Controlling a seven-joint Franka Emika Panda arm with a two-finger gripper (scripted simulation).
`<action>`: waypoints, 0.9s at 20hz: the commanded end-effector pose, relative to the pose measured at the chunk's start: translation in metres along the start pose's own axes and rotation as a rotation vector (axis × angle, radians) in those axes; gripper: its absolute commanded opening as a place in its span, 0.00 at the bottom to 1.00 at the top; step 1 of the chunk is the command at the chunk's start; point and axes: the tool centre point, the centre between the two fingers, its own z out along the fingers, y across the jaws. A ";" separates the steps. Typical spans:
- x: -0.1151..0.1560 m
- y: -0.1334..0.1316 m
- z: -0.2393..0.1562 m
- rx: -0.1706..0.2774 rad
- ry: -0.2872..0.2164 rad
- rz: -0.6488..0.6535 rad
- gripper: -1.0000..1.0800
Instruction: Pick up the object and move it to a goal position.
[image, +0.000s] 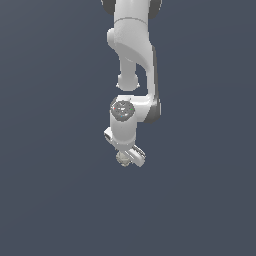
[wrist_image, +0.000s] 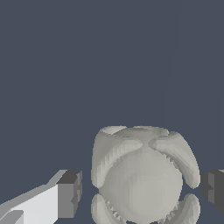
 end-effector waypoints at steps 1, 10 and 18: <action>0.000 0.000 0.011 0.000 0.000 0.001 0.96; 0.001 -0.001 0.018 0.000 0.000 0.001 0.00; 0.000 -0.001 0.017 0.001 0.000 0.001 0.00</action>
